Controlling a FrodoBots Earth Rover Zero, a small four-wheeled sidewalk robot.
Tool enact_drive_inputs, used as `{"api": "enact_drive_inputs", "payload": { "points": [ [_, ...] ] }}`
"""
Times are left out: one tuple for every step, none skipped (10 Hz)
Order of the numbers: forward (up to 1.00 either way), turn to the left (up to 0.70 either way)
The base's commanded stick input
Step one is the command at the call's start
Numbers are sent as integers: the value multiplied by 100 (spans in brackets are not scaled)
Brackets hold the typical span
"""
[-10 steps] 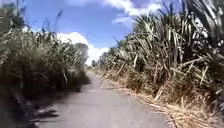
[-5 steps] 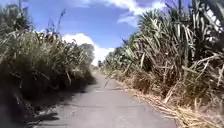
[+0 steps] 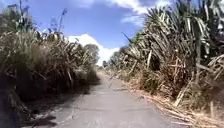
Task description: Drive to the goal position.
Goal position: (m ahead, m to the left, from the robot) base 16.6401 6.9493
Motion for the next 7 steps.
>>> {"api": "enact_drive_inputs", "payload": {
  "points": [
    [70,0],
    [70,0],
    [70,0],
    [70,0],
    [70,0],
    [70,0],
    [70,0]
  ]
}}
